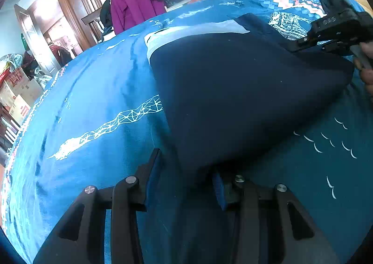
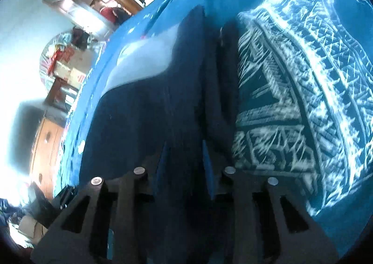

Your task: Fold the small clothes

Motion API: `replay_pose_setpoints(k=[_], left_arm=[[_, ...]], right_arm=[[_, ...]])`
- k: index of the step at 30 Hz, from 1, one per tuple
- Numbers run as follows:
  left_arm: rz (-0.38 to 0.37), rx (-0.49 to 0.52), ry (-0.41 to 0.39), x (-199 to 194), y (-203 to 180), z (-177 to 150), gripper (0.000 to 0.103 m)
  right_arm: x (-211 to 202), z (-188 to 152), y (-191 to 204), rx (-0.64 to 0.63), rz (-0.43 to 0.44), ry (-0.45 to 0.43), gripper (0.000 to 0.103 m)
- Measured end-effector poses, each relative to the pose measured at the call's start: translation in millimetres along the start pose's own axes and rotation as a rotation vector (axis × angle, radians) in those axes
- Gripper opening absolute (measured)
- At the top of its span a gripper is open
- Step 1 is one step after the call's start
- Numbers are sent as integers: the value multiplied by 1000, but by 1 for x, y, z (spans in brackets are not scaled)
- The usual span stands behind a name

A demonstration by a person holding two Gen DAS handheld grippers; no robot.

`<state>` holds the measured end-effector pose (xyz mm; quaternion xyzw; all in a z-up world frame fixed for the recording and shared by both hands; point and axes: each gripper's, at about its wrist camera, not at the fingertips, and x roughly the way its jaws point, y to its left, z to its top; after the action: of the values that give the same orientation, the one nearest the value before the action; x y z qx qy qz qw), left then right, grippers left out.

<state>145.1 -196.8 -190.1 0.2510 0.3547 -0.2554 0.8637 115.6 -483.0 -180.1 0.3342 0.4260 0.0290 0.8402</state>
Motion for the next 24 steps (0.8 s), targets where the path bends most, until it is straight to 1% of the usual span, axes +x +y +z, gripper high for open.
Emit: replay_pose_setpoints(k=[1,3,5,6,7,8,9,10,12,14,16,17,19,20,21,24], left_arm=[[-3,-2,1,1,0,0,44],[-8,-5,5,2,1,0,44],[-13,-10,7,2,2,0,44],[-14,-11,6,1,3,1,44],[-17,-12,5,1,3,1,45],[-19,-12,4,2,4,1,48],[-18,-11,5,3,3,1,50],[-13,-11,9,4,4,1,53],[-21,-22,17,5,7,1,54],[-49,-59,23,3,16,1,58],[-93,-108,39,-4,26,2,58],[-101,-122,34,-12,29,1,56],[-87,-93,12,-35,28,0,54],[-77,-85,-2,-44,27,0,49],[-55,-92,-37,-58,30,2,45],[-35,-120,-125,-84,37,20,44]], right_arm=[[3,2,-1,-13,-22,2,17],[11,0,-4,-21,-37,15,15],[9,-5,-1,-38,-30,16,0],[3,-8,3,-54,-46,-8,0],[-3,-9,15,-84,-61,-43,0],[-16,-10,18,-104,-66,-87,0],[-27,-9,15,-96,-63,-127,0],[-27,-8,7,-74,-64,-126,0],[-4,-13,-13,-15,-60,-64,0],[3,-18,-13,-29,-69,-66,0],[1,-18,-12,-23,-46,-72,0],[0,-17,-13,-22,-41,-71,0],[-2,-18,-12,-30,-38,-73,0],[-2,-18,-10,-37,-40,-75,0],[-1,-19,-9,-39,-41,-78,0],[0,-19,-13,-21,-17,-86,0]])
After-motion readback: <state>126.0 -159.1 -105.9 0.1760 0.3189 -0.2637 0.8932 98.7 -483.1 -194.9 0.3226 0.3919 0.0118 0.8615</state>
